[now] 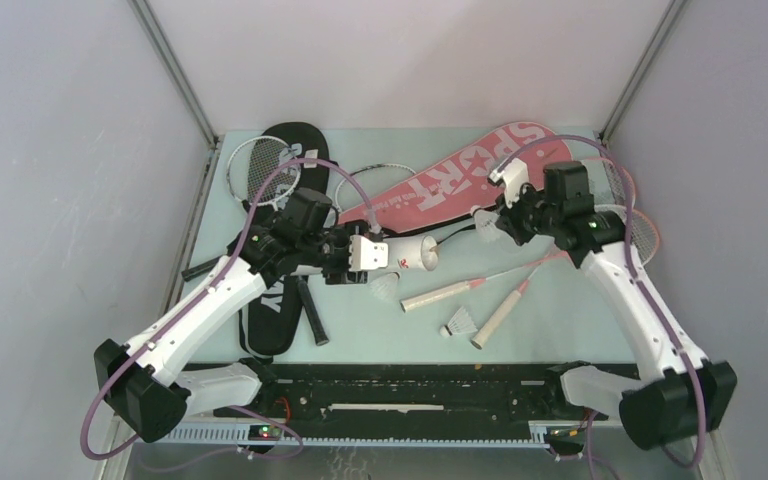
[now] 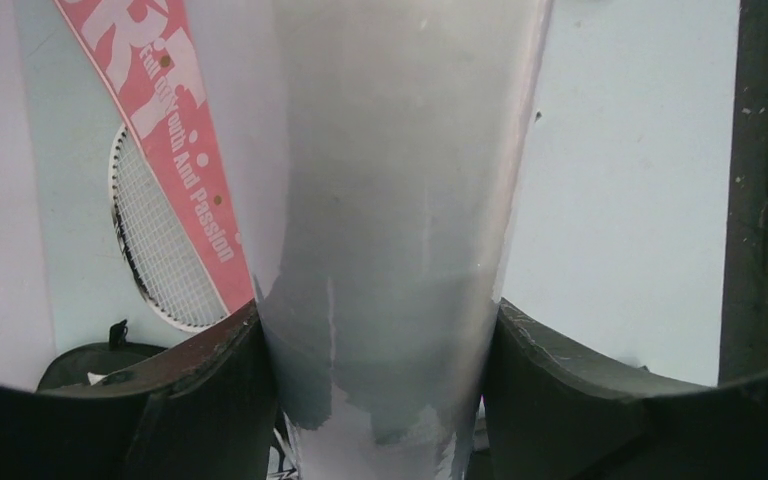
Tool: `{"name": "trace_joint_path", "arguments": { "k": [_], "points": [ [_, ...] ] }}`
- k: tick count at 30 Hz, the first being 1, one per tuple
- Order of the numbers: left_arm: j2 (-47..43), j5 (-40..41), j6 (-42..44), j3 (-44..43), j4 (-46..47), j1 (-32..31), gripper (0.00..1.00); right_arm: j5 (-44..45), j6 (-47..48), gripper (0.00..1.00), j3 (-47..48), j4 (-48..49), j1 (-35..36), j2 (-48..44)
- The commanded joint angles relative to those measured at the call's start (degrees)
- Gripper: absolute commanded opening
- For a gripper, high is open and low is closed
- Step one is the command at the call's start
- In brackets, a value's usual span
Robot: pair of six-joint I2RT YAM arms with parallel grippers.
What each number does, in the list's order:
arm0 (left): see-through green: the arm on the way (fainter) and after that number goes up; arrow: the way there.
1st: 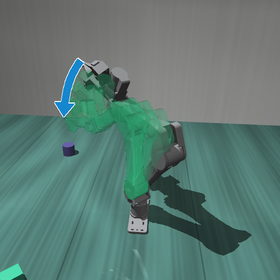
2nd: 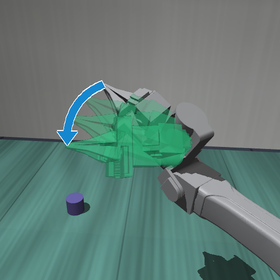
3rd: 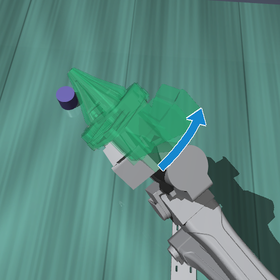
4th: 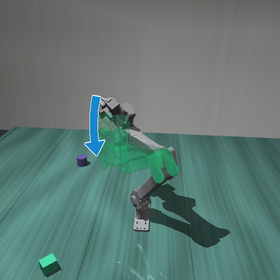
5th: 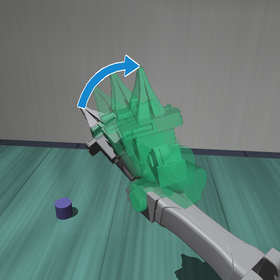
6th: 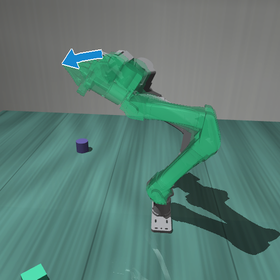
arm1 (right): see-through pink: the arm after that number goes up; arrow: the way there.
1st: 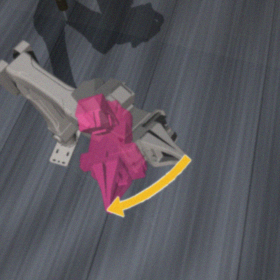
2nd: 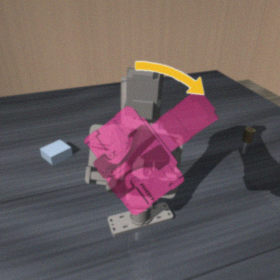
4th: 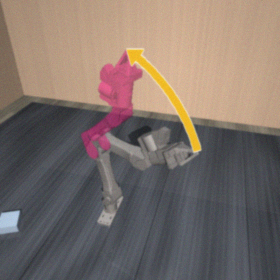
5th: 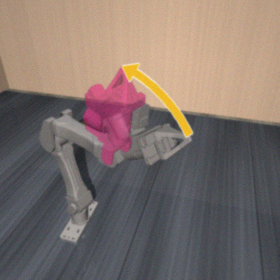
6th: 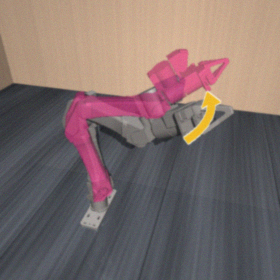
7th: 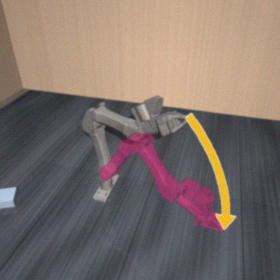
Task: Pack up the badminton gear
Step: Place the shuttlecock at the shuttle tube.
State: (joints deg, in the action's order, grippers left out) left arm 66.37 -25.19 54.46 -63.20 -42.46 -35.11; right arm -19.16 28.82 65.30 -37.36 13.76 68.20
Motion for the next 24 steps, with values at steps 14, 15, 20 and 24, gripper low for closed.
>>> {"name": "trace_joint_path", "arguments": {
  "k": [14, 15, 20, 24],
  "points": [
    [1.0, 3.8, 9.6, -0.5, -2.4, 0.3, 0.61, -26.4, 7.4, 0.0, 8.1, -16.7, 7.9, -5.6],
    [1.0, 3.4, 9.6, -0.5, -2.4, 0.3, 0.61, -26.4, 7.0, 0.0, 8.2, -16.3, 8.8, -5.3],
    [0.7, 1.8, 8.2, -0.6, -2.0, 0.2, 0.61, -25.5, 5.5, 0.0, 9.3, -15.8, 11.7, -2.6],
    [0.7, 1.4, 7.6, -0.4, -1.8, 0.1, 0.61, -25.8, 4.3, 0.0, 11.1, -16.1, 13.1, -0.3]
  ]
}}
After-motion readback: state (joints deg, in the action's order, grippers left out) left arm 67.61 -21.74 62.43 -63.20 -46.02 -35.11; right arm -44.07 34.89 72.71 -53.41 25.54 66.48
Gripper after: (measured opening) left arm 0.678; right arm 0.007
